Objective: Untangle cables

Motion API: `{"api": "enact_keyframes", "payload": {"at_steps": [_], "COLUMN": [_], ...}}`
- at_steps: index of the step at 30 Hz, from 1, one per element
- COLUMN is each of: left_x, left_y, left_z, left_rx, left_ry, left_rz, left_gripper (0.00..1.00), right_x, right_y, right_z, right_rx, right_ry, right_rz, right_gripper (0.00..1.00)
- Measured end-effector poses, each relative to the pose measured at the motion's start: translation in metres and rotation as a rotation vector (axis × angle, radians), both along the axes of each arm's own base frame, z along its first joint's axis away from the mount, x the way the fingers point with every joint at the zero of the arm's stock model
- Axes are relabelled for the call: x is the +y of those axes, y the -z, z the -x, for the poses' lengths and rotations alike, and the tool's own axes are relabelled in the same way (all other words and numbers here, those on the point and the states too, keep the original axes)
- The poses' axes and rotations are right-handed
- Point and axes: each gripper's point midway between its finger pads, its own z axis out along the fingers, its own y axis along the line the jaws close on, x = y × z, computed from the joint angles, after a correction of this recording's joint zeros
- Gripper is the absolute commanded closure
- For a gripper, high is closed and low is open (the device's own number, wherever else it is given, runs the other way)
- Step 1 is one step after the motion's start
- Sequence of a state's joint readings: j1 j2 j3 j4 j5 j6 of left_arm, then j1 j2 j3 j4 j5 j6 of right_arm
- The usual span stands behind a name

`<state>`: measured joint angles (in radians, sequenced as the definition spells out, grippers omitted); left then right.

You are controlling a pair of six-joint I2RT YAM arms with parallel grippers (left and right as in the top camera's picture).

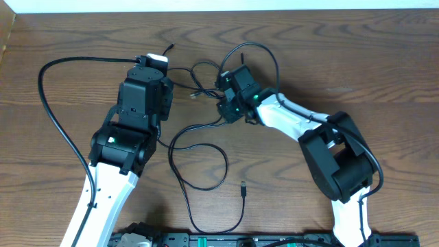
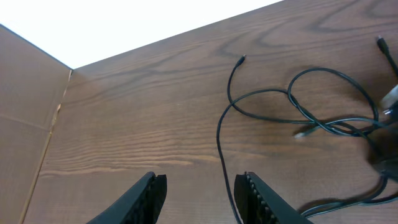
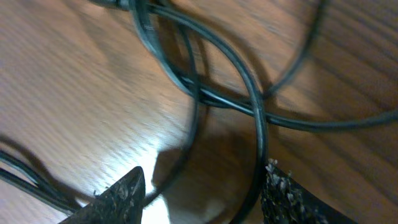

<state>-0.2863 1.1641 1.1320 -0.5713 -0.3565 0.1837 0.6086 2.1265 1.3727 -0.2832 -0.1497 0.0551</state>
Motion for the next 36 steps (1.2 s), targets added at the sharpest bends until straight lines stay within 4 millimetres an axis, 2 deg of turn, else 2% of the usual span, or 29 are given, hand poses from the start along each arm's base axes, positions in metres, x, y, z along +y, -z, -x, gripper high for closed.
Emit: {"api": "enact_keyframes", "payload": {"at_steps": [4, 7, 9, 12, 21, 25, 29, 30, 32, 33, 36], "left_x": [-0.001, -0.001, -0.001, -0.002, -0.002, -0.002, -0.002, -0.002, -0.006, -0.015, -0.042], "left_y": [0.000, 0.001, 0.001, 0.001, 0.001, 0.002, 0.001, 0.002, 0.003, 0.006, 0.015], "left_z": [0.000, 0.000, 0.001, 0.001, 0.001, 0.001, 0.001, 0.001, 0.001, 0.002, 0.009], "left_rx": [0.001, 0.004, 0.005, 0.006, 0.007, 0.007, 0.006, 0.007, 0.012, 0.027, 0.084], "left_ry": [0.004, 0.006, 0.006, 0.008, 0.008, 0.008, 0.006, 0.007, 0.024, 0.063, 0.181], "left_rz": [0.003, 0.004, 0.004, 0.006, 0.006, 0.005, 0.009, 0.013, 0.030, 0.065, 0.172], "left_gripper": [0.58, 0.59, 0.58, 0.58, 0.58, 0.58, 0.58, 0.59, 0.64, 0.66, 0.70], "right_x": [0.015, 0.021, 0.022, 0.019, 0.008, -0.014, -0.049, -0.053, -0.059, -0.058, -0.061], "right_y": [0.000, 0.001, 0.002, 0.003, 0.005, 0.003, -0.006, -0.013, -0.042, -0.095, -0.172], "right_z": [0.008, 0.013, 0.015, 0.014, 0.012, 0.010, 0.008, 0.007, -0.003, -0.015, -0.021], "right_rx": [-0.006, -0.015, -0.020, -0.022, 0.004, 0.007, -0.021, -0.040, -0.110, -0.225, -0.384], "right_ry": [-0.015, -0.018, -0.011, 0.003, 0.063, 0.152, 0.207, 0.212, 0.221, 0.229, 0.248], "right_rz": [-0.007, 0.009, 0.020, 0.037, 0.060, 0.133, 0.223, 0.227, 0.206, 0.137, 0.034], "right_gripper": [0.53, 0.66, 0.75, 0.99, 0.99, 0.99, 0.99, 0.99, 0.99, 0.99, 0.99]}}
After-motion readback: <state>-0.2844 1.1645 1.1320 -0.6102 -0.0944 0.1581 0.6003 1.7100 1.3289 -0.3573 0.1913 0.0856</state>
